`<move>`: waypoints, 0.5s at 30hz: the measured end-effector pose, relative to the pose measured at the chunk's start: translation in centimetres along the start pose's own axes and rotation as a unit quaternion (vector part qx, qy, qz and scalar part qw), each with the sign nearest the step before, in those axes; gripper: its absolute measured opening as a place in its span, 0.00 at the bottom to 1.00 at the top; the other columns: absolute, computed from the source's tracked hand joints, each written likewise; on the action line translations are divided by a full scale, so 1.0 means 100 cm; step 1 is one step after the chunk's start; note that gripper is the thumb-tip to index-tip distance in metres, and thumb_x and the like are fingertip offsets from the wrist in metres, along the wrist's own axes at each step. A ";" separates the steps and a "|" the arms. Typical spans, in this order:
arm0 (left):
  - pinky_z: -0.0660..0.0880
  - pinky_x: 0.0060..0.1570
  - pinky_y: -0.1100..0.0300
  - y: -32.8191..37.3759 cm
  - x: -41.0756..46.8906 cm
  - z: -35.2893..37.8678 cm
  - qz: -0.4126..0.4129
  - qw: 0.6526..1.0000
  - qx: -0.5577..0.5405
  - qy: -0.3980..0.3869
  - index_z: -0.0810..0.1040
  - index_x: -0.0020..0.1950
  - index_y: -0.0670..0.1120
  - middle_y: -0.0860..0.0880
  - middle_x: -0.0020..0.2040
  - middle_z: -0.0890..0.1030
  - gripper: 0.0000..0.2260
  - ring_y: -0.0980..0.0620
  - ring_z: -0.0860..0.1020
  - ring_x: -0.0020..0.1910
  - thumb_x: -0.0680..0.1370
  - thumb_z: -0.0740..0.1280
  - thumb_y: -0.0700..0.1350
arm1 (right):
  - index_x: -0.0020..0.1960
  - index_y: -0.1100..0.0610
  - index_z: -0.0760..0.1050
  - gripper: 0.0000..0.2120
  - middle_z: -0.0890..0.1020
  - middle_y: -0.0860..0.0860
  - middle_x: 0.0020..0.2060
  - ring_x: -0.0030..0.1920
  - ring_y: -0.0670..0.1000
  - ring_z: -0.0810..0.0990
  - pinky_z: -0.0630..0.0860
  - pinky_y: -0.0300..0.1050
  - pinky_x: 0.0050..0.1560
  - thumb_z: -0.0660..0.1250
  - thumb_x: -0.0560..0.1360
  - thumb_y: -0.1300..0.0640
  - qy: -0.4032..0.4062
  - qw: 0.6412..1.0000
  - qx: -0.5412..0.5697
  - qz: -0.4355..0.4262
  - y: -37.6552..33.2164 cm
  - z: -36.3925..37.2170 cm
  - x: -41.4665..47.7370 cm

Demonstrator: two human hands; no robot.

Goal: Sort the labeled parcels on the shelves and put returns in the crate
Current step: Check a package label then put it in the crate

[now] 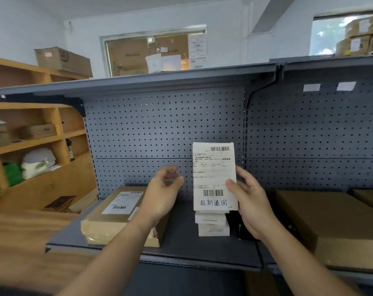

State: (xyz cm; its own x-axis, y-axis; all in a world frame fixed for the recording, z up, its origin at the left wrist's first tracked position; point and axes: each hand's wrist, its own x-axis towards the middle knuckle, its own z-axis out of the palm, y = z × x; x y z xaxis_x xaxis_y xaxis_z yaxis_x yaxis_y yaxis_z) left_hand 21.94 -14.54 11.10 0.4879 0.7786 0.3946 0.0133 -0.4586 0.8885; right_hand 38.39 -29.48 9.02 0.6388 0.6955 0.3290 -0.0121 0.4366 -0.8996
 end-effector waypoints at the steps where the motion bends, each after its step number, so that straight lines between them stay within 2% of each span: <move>1: 0.74 0.52 0.64 -0.002 -0.002 -0.008 -0.002 0.999 0.034 0.010 0.77 0.65 0.53 0.54 0.58 0.80 0.11 0.58 0.79 0.54 0.82 0.68 0.47 | 0.70 0.47 0.73 0.20 0.87 0.50 0.55 0.57 0.53 0.86 0.81 0.59 0.61 0.67 0.81 0.63 -0.010 1.000 0.003 0.007 0.002 0.002 0.002; 4: 0.72 0.43 0.72 -0.004 -0.014 -0.030 -0.023 0.992 0.123 0.032 0.75 0.65 0.51 0.57 0.53 0.79 0.12 0.59 0.78 0.50 0.82 0.68 0.47 | 0.69 0.46 0.74 0.20 0.87 0.50 0.56 0.60 0.53 0.85 0.78 0.61 0.65 0.67 0.82 0.63 -0.034 0.999 0.009 0.025 0.014 0.014 0.008; 5: 0.71 0.42 0.73 -0.005 -0.018 -0.039 -0.028 0.985 0.163 0.041 0.74 0.67 0.50 0.57 0.54 0.79 0.14 0.58 0.78 0.50 0.82 0.68 0.48 | 0.70 0.46 0.74 0.20 0.87 0.50 0.56 0.60 0.53 0.84 0.78 0.61 0.66 0.67 0.82 0.62 -0.045 0.998 0.010 0.030 0.020 0.020 0.010; 9: 0.70 0.55 0.60 -0.021 -0.044 -0.083 -0.061 0.953 0.282 0.087 0.74 0.71 0.50 0.53 0.63 0.77 0.18 0.50 0.76 0.60 0.82 0.67 0.50 | 0.70 0.47 0.74 0.20 0.87 0.49 0.56 0.60 0.52 0.85 0.78 0.61 0.66 0.66 0.82 0.63 -0.117 0.991 0.029 0.065 0.041 0.056 0.006; 12: 0.71 0.54 0.58 -0.033 -0.074 -0.122 -0.110 0.935 0.308 0.138 0.75 0.71 0.50 0.50 0.65 0.78 0.17 0.49 0.77 0.58 0.82 0.67 0.50 | 0.71 0.49 0.73 0.20 0.86 0.50 0.59 0.63 0.52 0.83 0.76 0.60 0.67 0.65 0.82 0.64 -0.180 0.978 0.055 0.091 0.058 0.094 -0.005; 15: 0.71 0.57 0.58 -0.039 -0.111 -0.162 -0.157 0.911 0.330 0.189 0.74 0.72 0.51 0.51 0.68 0.77 0.17 0.50 0.76 0.63 0.82 0.66 0.50 | 0.73 0.50 0.72 0.21 0.85 0.49 0.61 0.64 0.53 0.82 0.77 0.60 0.66 0.64 0.82 0.64 -0.247 0.959 0.070 0.120 0.080 0.137 -0.022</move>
State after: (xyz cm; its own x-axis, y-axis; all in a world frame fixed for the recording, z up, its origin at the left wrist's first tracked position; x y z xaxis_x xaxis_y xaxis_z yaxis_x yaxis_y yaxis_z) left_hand 2.31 -14.43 7.11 0.0354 0.9505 0.3088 0.6831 -0.2485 0.6867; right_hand 26.33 -19.68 5.08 0.1623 0.9562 0.2438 -0.2391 0.2778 -0.9304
